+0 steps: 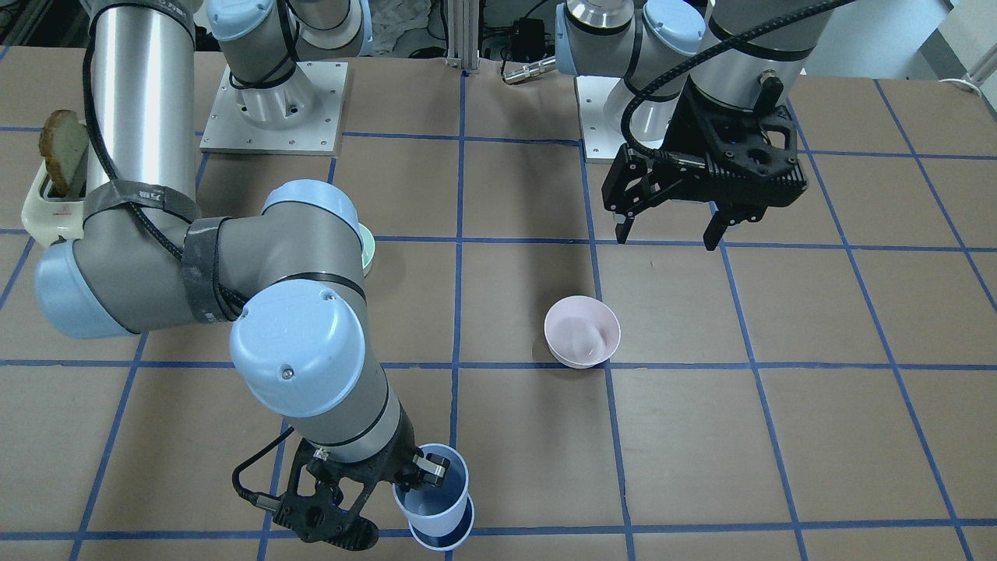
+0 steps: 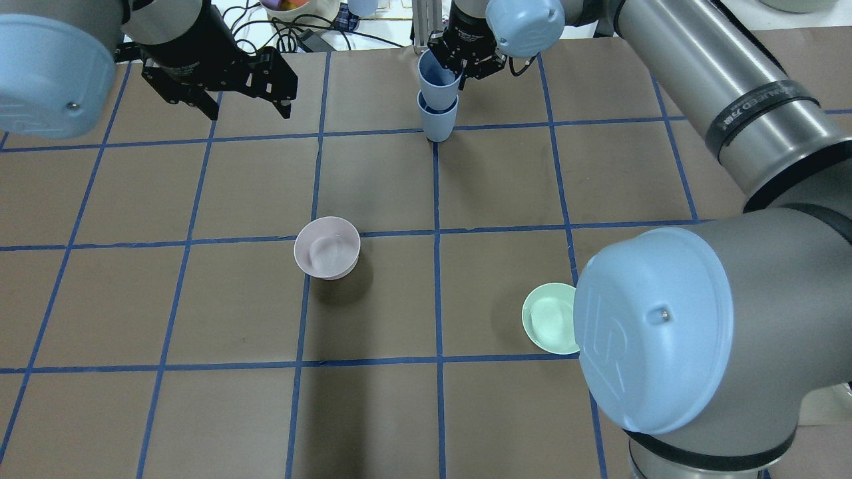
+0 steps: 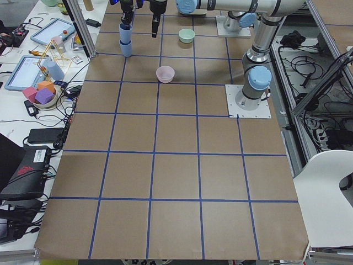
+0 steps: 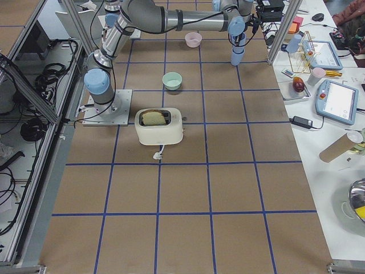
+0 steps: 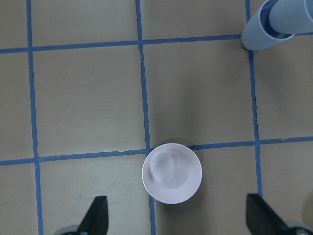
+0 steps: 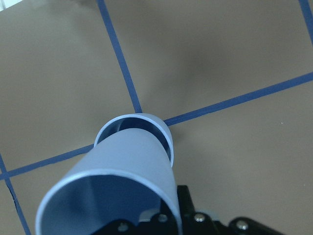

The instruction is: Stack blue cups with both arms

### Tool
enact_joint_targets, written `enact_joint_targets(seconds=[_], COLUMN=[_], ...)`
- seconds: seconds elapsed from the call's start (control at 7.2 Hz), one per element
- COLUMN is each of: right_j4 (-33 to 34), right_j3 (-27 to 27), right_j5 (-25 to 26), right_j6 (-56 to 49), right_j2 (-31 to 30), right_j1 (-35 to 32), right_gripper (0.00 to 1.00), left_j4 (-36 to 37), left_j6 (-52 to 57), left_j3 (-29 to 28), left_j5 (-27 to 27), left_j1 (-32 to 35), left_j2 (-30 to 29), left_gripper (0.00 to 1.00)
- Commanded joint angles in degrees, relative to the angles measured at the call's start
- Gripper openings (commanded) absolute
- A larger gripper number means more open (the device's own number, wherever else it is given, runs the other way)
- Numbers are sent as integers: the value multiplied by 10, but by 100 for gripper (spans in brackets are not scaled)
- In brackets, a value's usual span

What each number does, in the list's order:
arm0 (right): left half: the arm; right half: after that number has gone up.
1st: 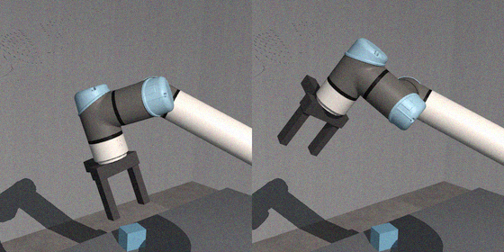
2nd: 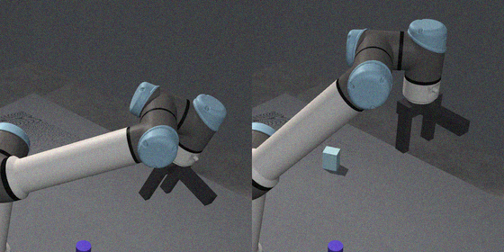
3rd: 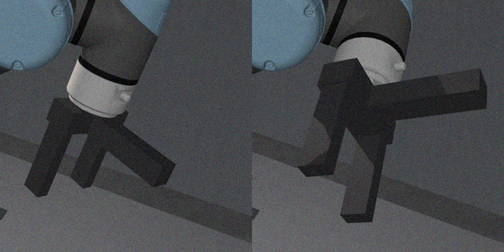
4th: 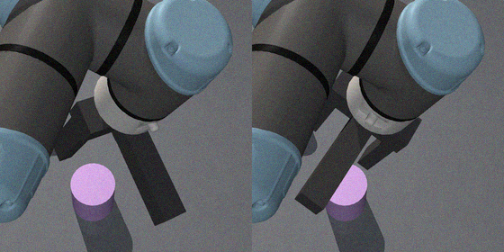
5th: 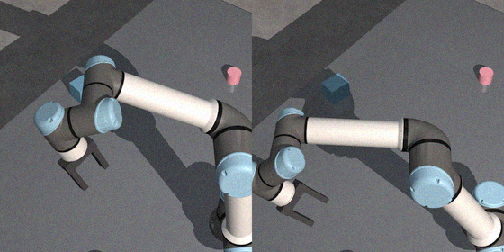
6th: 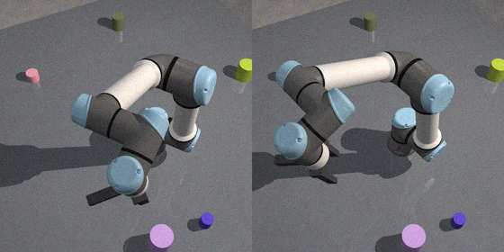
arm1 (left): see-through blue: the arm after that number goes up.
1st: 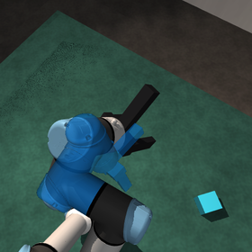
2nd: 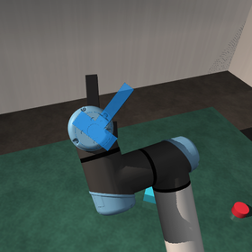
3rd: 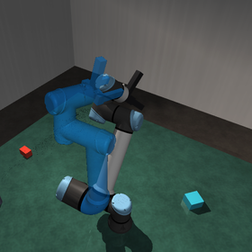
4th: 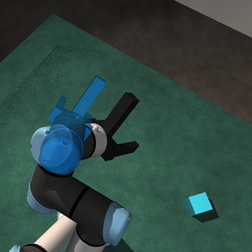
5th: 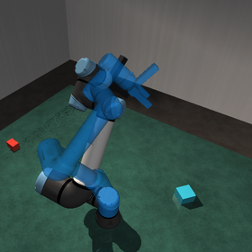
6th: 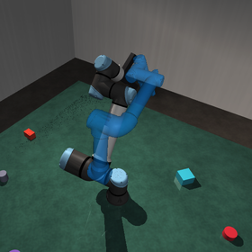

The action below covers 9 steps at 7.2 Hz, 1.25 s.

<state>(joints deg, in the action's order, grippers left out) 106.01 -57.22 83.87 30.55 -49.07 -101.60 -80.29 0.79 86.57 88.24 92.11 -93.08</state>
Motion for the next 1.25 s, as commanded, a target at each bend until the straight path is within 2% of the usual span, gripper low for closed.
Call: enact_joint_targets(seconds=[0.0,0.28,0.56,0.69,0.83,1.11], right_j4=[1,1,-19,-53,-102,-204], right_j3=[0,0,23,18,9,-24], right_j5=[1,1,15,46,52,51], right_j6=[0,1,-9,-43,-105,-173], right_j2=[6,5,-1,-21,-47,-110], right_j1=[0,0,1,2,11,60], right_gripper=[80,88,88,90,100,100], left_j4=[0,-2,-3,-3,-5,-5], left_j6=[0,0,0,0,0,0], left_j3=[0,0,0,0,0,0], left_j5=[0,0,0,0,0,0], left_j1=[0,0,0,0,0,0], left_j2=[0,0,1,1,2,3], left_gripper=[100,100,100,100,100,100])
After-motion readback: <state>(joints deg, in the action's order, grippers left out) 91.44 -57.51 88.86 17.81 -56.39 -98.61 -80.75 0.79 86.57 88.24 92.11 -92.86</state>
